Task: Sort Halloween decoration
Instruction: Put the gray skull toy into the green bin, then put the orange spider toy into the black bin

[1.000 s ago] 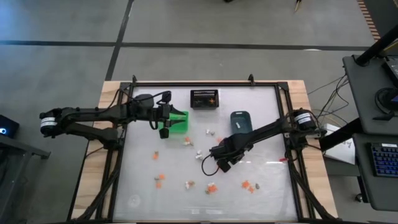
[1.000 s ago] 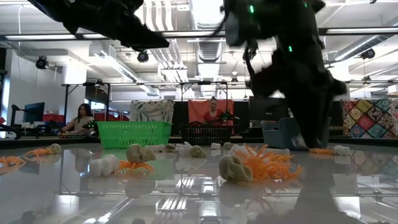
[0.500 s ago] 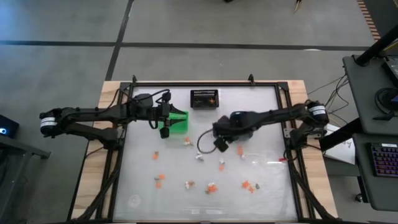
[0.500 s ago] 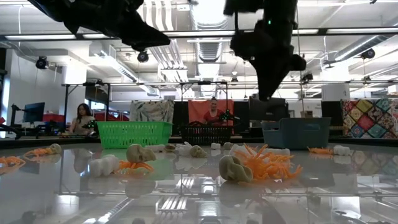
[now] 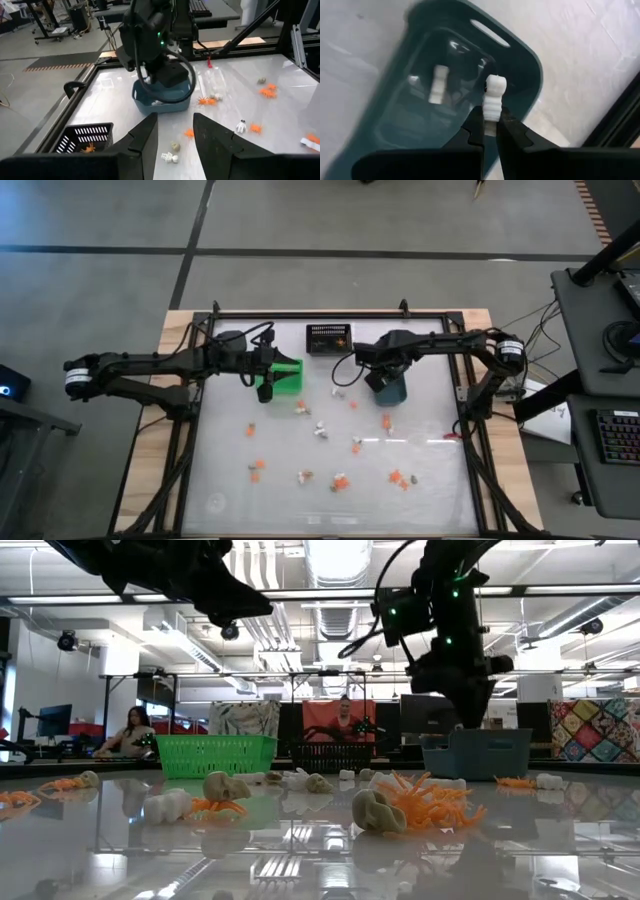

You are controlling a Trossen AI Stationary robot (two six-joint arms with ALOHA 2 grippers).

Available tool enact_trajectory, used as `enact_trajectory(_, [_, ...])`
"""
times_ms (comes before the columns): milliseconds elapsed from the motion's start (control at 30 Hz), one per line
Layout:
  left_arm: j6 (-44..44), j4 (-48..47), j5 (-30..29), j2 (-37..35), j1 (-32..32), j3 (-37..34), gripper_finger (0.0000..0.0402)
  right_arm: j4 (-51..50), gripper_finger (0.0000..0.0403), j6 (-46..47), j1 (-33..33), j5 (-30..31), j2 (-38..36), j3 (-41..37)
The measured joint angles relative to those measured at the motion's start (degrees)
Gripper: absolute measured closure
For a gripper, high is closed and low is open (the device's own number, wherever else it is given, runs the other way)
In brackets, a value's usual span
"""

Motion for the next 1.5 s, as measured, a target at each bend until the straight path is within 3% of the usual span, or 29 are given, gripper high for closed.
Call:
enact_trajectory(133, [-0.8, 0.0, 0.0, 0.0, 0.0, 0.0, 0.0294, 0.6, 0.0379, -0.4, 0.0, 1.3, 0.0, -0.9])
enact_trajectory(467, [-4.8, -0.9, 0.0, 0.0, 0.0, 0.0, 0.0294, 3.8, 0.0296, -1.7, 0.0, 1.3, 0.0, -1.9])
enact_trajectory(733, [-9.9, -4.3, 0.0, 0.0, -0.4, 0.0, 0.0294, 4.8, 0.0296, -2.2, 0.7, 1.4, -1.2, -1.9])
enact_trajectory(1000, [-17.6, -13.0, -0.5, 0.0, -3.6, 0.0, 0.0294, 7.2, 0.0298, -1.9, 4.1, 2.5, -7.1, -1.9])
enact_trajectory(1333, [-34.6, -30.8, -10.0, 0.0, -11.0, 2.5, 0.0294, 16.3, 0.0296, -1.8, 10.3, 10.8, -16.1, -2.3])
enact_trajectory(1500, [-42.0, -35.1, -12.2, 0.1, -15.6, 2.7, 0.0294, 19.5, 0.03, -3.6, 12.3, 13.4, -17.8, -2.6])
